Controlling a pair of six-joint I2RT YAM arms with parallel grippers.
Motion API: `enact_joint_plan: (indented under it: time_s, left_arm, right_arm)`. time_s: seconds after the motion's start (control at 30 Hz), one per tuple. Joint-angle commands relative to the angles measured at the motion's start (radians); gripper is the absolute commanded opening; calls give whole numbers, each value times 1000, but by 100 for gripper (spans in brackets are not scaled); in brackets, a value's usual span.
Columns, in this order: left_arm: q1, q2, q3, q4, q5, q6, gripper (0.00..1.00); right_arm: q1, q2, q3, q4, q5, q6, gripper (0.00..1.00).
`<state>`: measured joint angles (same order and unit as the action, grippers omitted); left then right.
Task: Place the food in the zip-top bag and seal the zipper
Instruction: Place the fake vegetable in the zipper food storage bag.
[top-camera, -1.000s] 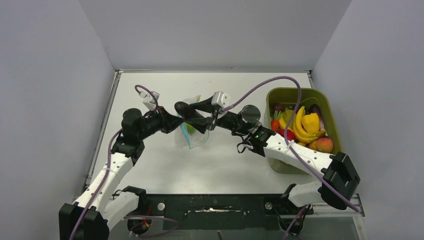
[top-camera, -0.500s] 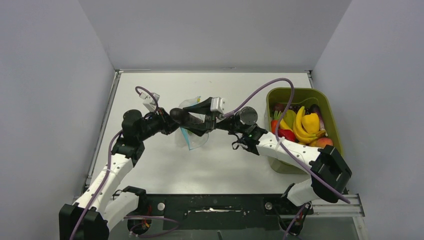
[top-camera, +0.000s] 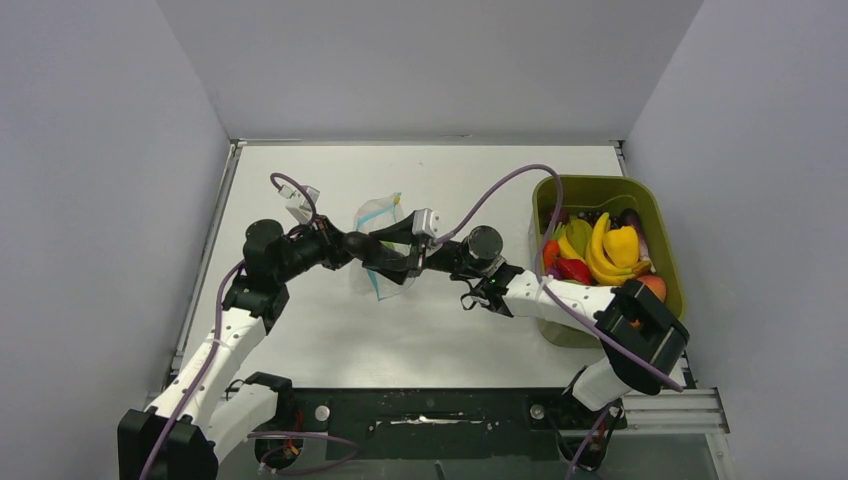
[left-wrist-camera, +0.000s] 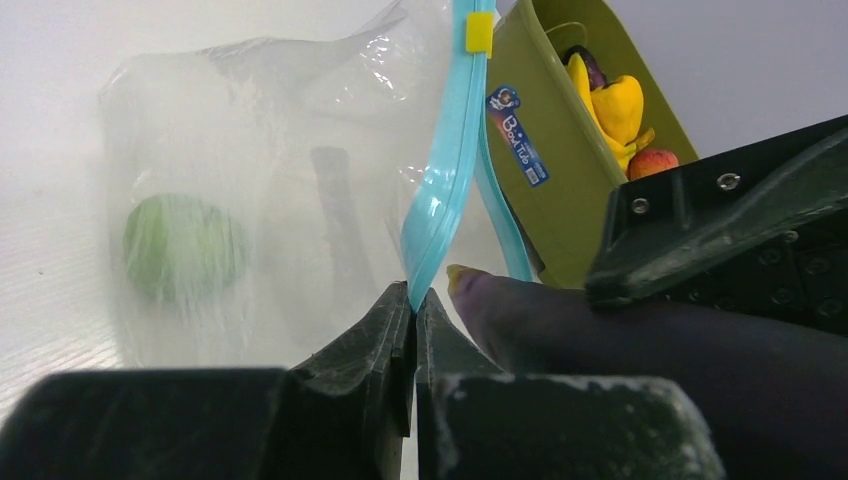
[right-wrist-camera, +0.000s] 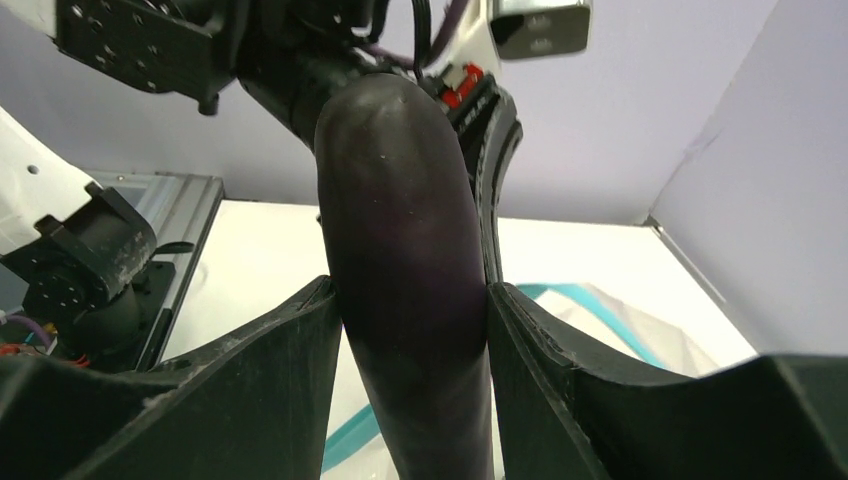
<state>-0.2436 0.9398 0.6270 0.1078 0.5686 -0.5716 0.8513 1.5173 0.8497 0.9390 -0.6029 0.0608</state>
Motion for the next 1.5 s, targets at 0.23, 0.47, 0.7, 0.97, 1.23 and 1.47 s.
enact_joint_plan:
  time_s: [0.23, 0.47, 0.7, 0.97, 1.23, 1.47]
  left_arm:
    - [-5, -29, -1, 44, 25, 22, 0]
    - [-3, -30, -1, 40, 24, 27, 0]
    - [-3, -32, -1, 37, 21, 31, 0]
    - [-3, -26, -1, 37, 20, 32, 0]
    - [-3, -27, -2, 36, 11, 32, 0]
    - [-4, -20, -1, 43, -1, 24, 0]
  right_arm:
    - [-7, -24, -50, 37, 135, -41, 54]
    - [-6, -49, -51, -51, 189, -73, 57]
    - [-6, -80, -74, -124, 282, -48, 38]
    - [-5, -130, 59, -413, 407, 26, 45]
    - [3, -196, 173, -732, 546, 220, 45]
    - [5, -236, 184, -895, 658, 482, 47]
